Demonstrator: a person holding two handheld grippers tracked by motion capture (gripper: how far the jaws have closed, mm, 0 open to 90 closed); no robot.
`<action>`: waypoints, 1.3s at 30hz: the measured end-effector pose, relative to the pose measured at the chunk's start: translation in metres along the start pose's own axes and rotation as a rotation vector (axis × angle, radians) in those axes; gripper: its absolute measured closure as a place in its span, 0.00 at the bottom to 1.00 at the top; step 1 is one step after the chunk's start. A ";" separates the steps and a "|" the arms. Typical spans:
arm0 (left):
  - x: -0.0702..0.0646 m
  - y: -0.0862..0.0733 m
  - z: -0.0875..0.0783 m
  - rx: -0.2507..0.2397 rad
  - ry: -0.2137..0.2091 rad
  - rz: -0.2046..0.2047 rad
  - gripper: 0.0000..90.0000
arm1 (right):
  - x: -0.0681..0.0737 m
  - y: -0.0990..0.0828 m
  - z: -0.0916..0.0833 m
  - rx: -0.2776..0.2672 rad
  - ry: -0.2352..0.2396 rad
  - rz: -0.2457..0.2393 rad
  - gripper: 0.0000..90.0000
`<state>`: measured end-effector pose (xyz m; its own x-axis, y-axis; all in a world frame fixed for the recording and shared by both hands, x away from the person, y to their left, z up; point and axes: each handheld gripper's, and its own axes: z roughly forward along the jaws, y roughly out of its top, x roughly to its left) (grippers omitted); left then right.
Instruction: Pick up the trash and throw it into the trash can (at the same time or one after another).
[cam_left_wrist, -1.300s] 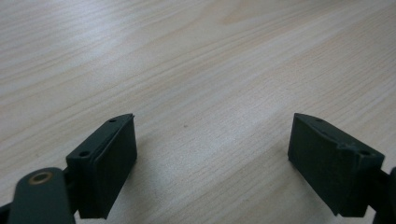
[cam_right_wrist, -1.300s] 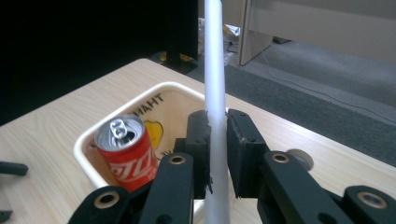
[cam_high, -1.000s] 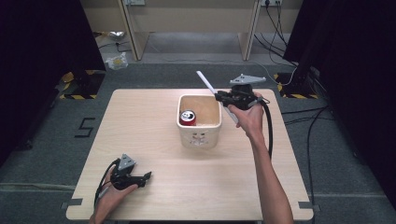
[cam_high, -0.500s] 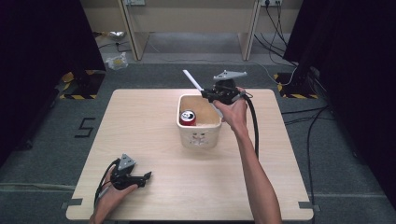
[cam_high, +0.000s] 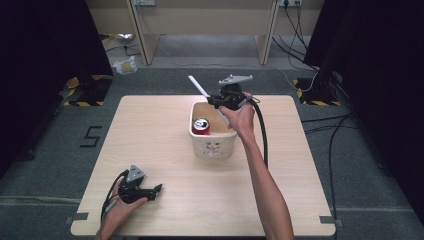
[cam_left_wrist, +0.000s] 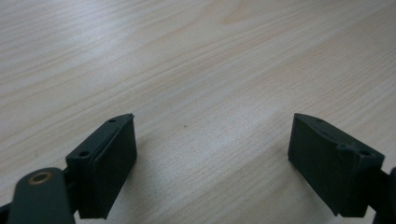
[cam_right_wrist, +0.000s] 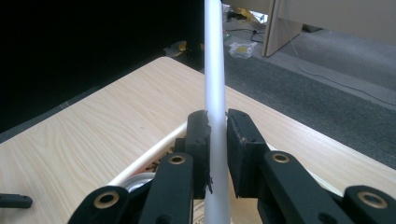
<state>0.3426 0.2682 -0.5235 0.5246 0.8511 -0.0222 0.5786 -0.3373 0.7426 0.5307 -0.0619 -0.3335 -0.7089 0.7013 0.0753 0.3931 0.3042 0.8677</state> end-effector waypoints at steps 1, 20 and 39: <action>0.000 0.000 0.000 0.000 0.000 -0.001 0.16 | 0.000 0.000 0.000 0.000 0.000 0.000 0.89; 0.000 0.000 0.000 0.001 -0.001 -0.001 0.16 | 0.002 -0.008 0.034 0.119 0.005 0.004 0.88; 0.000 0.000 0.000 0.001 -0.001 0.000 0.16 | 0.004 -0.014 0.040 0.196 0.005 -0.008 0.82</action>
<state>0.3425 0.2682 -0.5234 0.5251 0.8508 -0.0232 0.5793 -0.3372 0.7421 0.5459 -0.0372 -0.3653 -0.7150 0.6955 0.0718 0.4940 0.4297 0.7558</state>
